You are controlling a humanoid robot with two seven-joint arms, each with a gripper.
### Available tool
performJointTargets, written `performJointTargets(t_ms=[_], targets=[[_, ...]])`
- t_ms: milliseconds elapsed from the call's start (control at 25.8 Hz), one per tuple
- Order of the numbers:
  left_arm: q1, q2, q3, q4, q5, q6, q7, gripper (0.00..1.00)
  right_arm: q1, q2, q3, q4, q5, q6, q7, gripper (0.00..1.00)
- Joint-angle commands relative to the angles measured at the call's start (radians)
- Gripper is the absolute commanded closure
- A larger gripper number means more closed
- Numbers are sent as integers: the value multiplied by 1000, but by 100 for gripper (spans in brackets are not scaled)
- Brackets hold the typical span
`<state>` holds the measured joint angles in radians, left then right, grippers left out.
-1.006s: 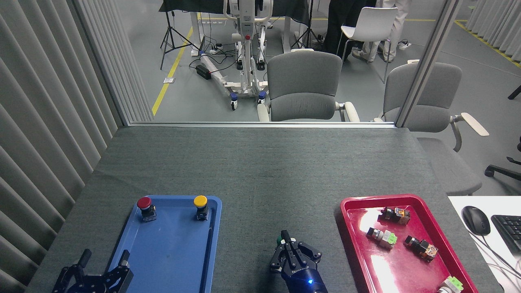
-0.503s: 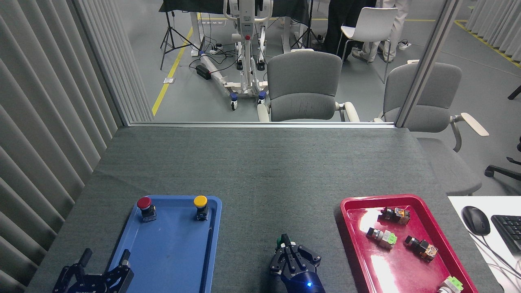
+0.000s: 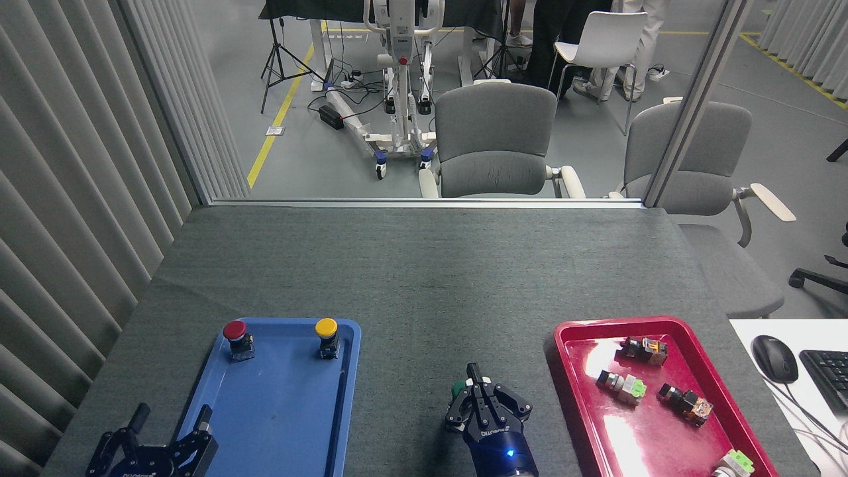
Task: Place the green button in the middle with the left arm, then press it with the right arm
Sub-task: 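Lift the right hand off the button and retract it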
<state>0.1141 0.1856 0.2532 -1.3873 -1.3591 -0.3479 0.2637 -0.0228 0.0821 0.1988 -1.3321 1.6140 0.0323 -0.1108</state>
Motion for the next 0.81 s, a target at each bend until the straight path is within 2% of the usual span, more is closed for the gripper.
performJointTargets(t_ms=[0, 194, 232, 271, 348, 387, 426, 774], targets=[[-1, 0, 0, 2, 0, 0, 0, 1, 0, 1, -6, -42, -2, 4, -13, 88], [-2, -2, 0, 11, 0, 0, 0, 1, -2, -7, -19, -67, -3, 9, -17, 86], [-2, -2, 0, 14, 0, 0, 0, 1, 0, -10, -35, -71, -5, 17, -18, 80], [-2, -2, 0, 14, 0, 0, 0, 1, 0, -13, -56, -73, -5, 26, -18, 66], [-2, 0, 0, 16, 0, 1, 2, 1, 4, -16, -93, -73, -5, 40, -23, 22], [-2, 0, 0, 16, 0, 1, 2, 1, 11, -16, -114, -73, -5, 38, -33, 10], [-2, 0, 0, 16, 0, 1, 2, 1, 15, -16, -134, -73, -5, 35, -46, 2], [-2, 5, 0, 21, 5, -2, 2, 1, 61, -32, -157, -73, -5, 11, -72, 1]])
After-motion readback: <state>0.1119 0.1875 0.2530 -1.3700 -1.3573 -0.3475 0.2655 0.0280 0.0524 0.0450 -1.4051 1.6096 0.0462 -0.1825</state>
